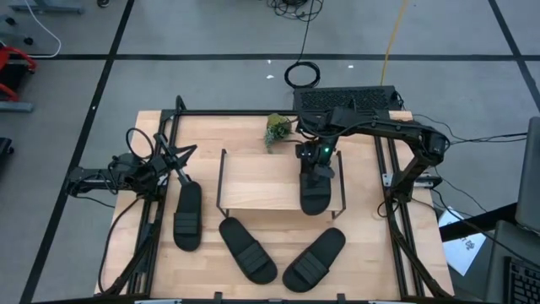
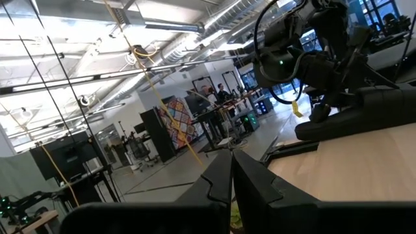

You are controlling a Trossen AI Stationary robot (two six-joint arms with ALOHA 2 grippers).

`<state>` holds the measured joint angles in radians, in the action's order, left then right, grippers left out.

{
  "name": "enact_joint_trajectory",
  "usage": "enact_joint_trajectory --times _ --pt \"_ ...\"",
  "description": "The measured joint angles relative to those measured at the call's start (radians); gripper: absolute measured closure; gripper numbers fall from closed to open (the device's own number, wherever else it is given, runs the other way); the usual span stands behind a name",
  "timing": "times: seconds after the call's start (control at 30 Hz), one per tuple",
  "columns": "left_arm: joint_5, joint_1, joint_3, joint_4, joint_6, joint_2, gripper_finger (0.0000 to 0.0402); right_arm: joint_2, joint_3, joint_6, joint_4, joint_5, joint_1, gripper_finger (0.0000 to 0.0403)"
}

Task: Pick and place slides into the shelf
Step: Put the black slide on the shelf

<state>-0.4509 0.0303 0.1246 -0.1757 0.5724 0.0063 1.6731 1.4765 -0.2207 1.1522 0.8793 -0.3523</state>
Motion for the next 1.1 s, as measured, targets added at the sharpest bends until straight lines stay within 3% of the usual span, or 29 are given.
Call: enact_joint_trajectory --times 0.2,0.53,0.73,1.0,1.1 --pt "0.001 0.000 0.000 0.000 0.000 0.000 0.0380 -0.053 0.000 0.031 -0.019 -0.083 -0.001 0.0206" --pt "0.002 0.000 0.000 0.000 0.000 0.000 0.0380 -0.116 0.000 0.081 -0.064 -0.097 -0.002 0.0125" --pt "0.004 0.000 0.000 0.000 0.000 0.000 0.0380 -0.116 0.000 0.044 -0.045 -0.228 -0.027 0.0118" --pt "0.004 0.000 0.000 0.000 0.000 0.000 0.0380 -0.116 0.001 -0.030 -0.049 -0.222 -0.109 0.0125" --pt "0.004 0.000 0.000 0.000 0.000 0.000 0.0380 -0.115 0.001 -0.047 -0.049 -0.173 -0.135 0.0124"
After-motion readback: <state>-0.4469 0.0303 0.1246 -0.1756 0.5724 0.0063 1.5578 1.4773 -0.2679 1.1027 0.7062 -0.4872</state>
